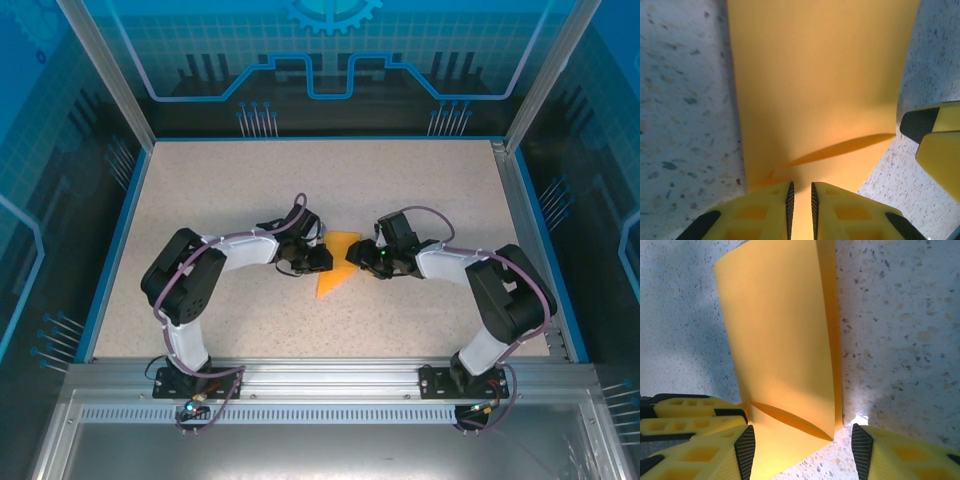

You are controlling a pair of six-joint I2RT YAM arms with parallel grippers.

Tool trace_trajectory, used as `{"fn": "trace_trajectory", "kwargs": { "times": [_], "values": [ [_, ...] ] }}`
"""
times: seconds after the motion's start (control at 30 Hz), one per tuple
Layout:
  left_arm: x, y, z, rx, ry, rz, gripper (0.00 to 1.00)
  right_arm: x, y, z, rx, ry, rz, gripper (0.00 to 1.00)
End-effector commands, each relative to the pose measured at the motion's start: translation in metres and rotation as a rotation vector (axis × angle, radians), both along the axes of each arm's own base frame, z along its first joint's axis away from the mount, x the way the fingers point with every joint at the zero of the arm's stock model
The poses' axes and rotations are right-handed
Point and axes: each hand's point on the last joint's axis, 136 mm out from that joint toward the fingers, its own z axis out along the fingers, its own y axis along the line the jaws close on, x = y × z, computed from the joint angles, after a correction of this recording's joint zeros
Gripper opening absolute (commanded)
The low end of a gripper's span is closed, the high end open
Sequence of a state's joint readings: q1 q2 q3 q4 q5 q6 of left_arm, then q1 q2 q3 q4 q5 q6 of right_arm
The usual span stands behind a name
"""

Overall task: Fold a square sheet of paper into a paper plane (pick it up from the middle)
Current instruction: Fourth fold the wing at the center of the table.

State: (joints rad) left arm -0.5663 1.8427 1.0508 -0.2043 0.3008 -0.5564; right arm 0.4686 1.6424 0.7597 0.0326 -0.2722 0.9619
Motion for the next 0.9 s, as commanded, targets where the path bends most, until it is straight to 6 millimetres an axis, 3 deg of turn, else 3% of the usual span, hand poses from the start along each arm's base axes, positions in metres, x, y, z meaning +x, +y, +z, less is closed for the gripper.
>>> {"fn": "trace_trajectory", "kwargs": {
  "times": [0.0, 0.43, 0.7, 0.87],
  "values": [
    [0.002, -0.001, -0.001, -0.019, 0.014, 0.013, 0.20, 0.004, 0.009, 0.002, 0.029, 0.005, 0.006, 0.57],
    [-0.006, 0.011, -0.022, 0.031, 0.060, 0.033, 0.19, 0.006, 0.013, 0.000, 0.040, 0.021, 0.006, 0.58],
    [-0.002, 0.007, -0.002, -0.037, 0.007, 0.037, 0.22, 0.007, 0.013, 0.003, 0.047, 0.016, 0.000, 0.59],
    [-0.001, 0.006, -0.002, -0.040, 0.010, 0.037, 0.22, 0.007, 0.014, 0.003, 0.060, 0.021, -0.006, 0.61]
  ]
}}
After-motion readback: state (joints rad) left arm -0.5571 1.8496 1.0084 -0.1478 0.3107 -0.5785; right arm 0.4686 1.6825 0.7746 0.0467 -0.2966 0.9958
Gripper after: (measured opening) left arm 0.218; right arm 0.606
